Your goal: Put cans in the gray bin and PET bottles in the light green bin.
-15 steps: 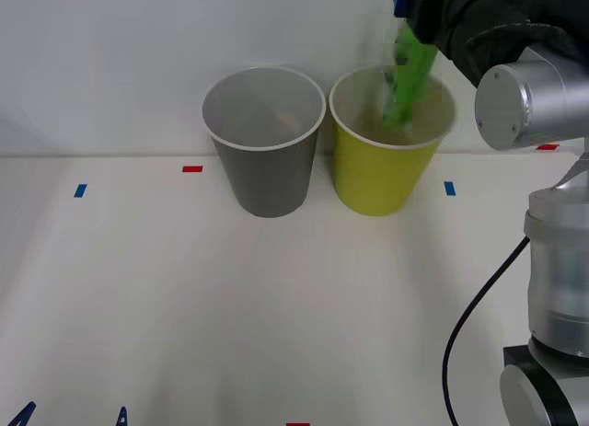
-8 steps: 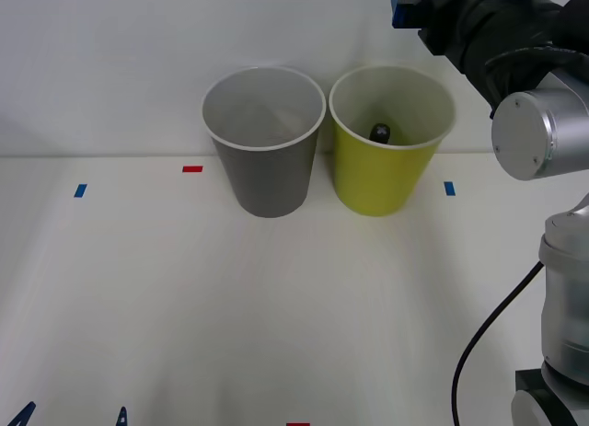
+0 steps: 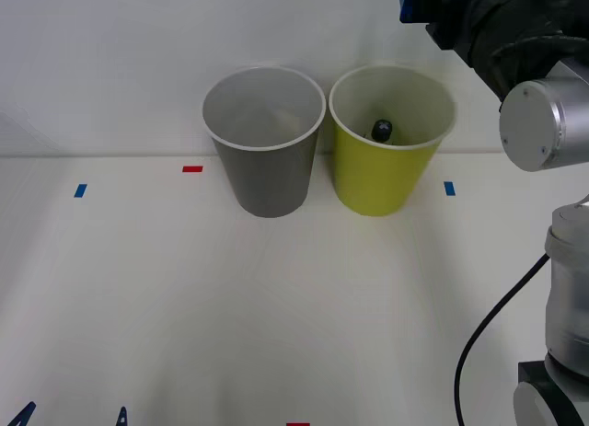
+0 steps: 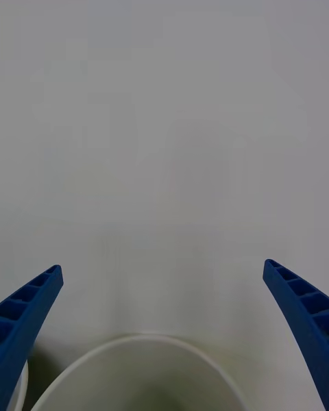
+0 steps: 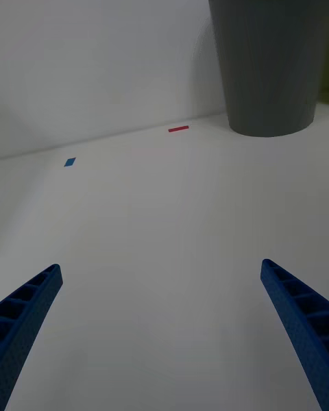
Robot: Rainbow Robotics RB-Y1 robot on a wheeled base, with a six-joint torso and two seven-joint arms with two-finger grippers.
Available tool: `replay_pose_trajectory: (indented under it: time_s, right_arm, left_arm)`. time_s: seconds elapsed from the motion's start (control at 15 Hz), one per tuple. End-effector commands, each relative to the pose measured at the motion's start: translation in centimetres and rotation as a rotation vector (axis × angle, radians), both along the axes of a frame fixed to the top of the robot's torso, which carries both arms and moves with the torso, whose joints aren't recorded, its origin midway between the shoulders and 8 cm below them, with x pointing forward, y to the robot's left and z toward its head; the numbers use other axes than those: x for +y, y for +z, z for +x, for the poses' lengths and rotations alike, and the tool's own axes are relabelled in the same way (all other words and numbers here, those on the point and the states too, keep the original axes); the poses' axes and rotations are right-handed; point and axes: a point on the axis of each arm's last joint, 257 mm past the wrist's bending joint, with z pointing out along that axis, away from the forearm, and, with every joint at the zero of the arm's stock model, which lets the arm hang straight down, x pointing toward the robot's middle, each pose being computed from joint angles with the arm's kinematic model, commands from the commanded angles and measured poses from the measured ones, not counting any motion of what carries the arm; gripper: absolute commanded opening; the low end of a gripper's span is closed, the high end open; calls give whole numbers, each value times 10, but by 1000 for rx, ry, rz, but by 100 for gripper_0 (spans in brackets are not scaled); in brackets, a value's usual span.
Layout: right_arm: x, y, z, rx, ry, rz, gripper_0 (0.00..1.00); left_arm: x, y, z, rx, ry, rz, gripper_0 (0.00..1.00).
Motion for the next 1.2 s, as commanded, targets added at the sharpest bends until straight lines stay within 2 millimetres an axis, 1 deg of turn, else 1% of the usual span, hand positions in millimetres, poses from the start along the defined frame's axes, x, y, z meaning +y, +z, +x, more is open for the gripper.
replay_pose_trajectory:
  time_s: [0.07,0.2,0.27,0.47,0.6,0.73,0.87,0.93,1.13,1.2]
  right_arm:
    - [-13,-11,-39,-23,-14,22,100]
    - [-23,-25,-70,-22,-25,26,100]
    - [-30,-36,-88,-12,-36,28,100]
    - [-47,-64,-128,29,-67,31,100]
    - [-62,-106,-135,125,-98,36,100]
    - [-76,-136,-144,193,-126,38,100]
    - [-82,-159,-152,245,-144,62,100]
    - [-83,-165,-155,256,-146,73,100]
    - [-78,-198,-170,319,-145,118,100]
    - [-76,-206,-174,332,-145,129,100]
  left_arm:
    - [0,0,0,0,0,0,100]
    - [0,0,0,0,0,0,100]
    - [0,0,0,0,0,0,100]
    - [0,0,0,0,0,0,100]
    - [0,0,0,0,0,0,100]
    - [0,0,0,0,0,0,100]
    - [0,0,0,0,0,0,100]
    - [0,0,0,0,0,0,100]
    - [0,0,0,0,0,0,100]
    - [0,0,0,0,0,0,100]
